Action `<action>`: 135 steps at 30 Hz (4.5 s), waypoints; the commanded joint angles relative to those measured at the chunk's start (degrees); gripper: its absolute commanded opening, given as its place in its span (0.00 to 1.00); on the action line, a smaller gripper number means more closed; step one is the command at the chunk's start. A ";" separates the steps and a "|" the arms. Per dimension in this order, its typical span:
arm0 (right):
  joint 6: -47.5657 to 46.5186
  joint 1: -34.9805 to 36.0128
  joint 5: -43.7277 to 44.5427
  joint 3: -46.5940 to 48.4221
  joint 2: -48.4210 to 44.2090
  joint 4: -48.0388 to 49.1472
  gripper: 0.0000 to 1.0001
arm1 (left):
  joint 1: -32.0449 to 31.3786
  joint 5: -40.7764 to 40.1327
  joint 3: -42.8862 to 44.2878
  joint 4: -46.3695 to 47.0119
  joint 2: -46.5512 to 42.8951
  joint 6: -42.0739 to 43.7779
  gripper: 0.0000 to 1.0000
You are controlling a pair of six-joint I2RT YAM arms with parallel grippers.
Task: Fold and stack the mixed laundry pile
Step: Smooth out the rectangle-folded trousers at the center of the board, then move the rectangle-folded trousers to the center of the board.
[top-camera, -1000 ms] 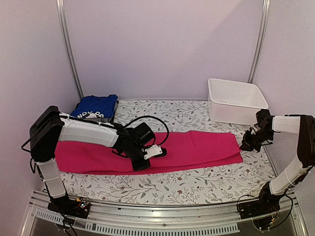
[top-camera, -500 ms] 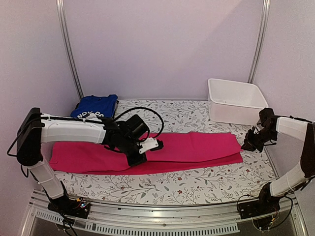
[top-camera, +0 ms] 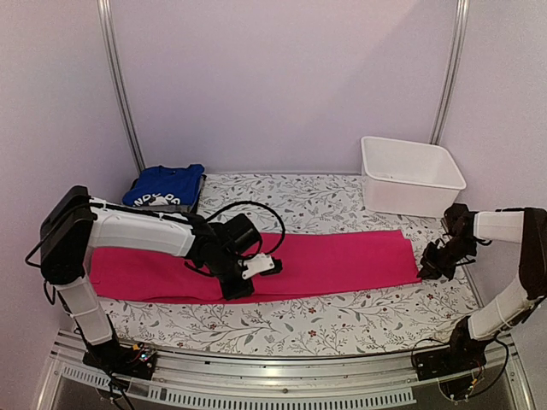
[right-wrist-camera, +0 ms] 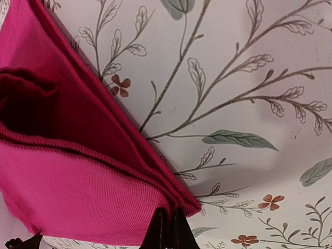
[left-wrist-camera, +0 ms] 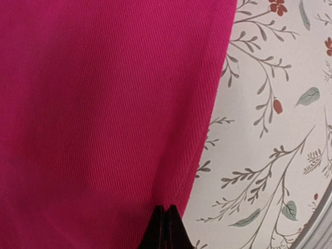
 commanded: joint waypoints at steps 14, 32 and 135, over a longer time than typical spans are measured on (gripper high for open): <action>-8.21 -0.18 -4.24 16.51 -1.37 3.27 0.70 | 0.74 -0.28 4.21 2.20 -5.36 -4.16 0.76; -9.04 -0.17 -20.77 21.46 18.53 6.59 0.51 | 2.49 -4.29 8.14 1.67 -1.10 -4.45 0.83; -27.58 54.30 -18.32 43.49 35.76 7.75 0.33 | 29.18 20.25 21.93 4.29 16.38 -16.41 0.61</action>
